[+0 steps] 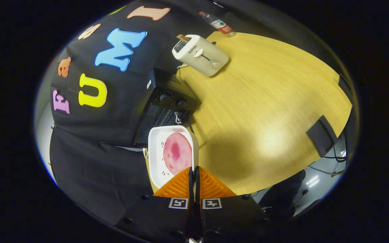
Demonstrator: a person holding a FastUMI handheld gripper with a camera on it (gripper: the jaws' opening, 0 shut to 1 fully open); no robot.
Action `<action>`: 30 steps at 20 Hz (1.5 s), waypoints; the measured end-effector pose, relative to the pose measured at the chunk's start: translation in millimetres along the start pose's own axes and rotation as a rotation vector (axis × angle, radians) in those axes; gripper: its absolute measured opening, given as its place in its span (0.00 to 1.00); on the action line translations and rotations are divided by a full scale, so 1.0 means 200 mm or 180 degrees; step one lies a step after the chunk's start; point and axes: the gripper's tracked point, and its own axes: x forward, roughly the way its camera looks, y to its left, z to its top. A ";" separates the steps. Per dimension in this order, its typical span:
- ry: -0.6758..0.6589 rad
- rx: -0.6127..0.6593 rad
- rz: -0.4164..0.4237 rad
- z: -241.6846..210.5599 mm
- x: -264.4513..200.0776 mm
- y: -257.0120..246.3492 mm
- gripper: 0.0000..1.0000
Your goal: Open the toaster oven, put the food inside, and close the toaster oven door.
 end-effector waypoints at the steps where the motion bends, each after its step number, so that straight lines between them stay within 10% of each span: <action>1: 0.0057 -0.0070 0.0006 -0.03 0.04 0.05 0.02; 30: -0.0072 0.0569 -0.0168 0.13 1.16 0.38 0.02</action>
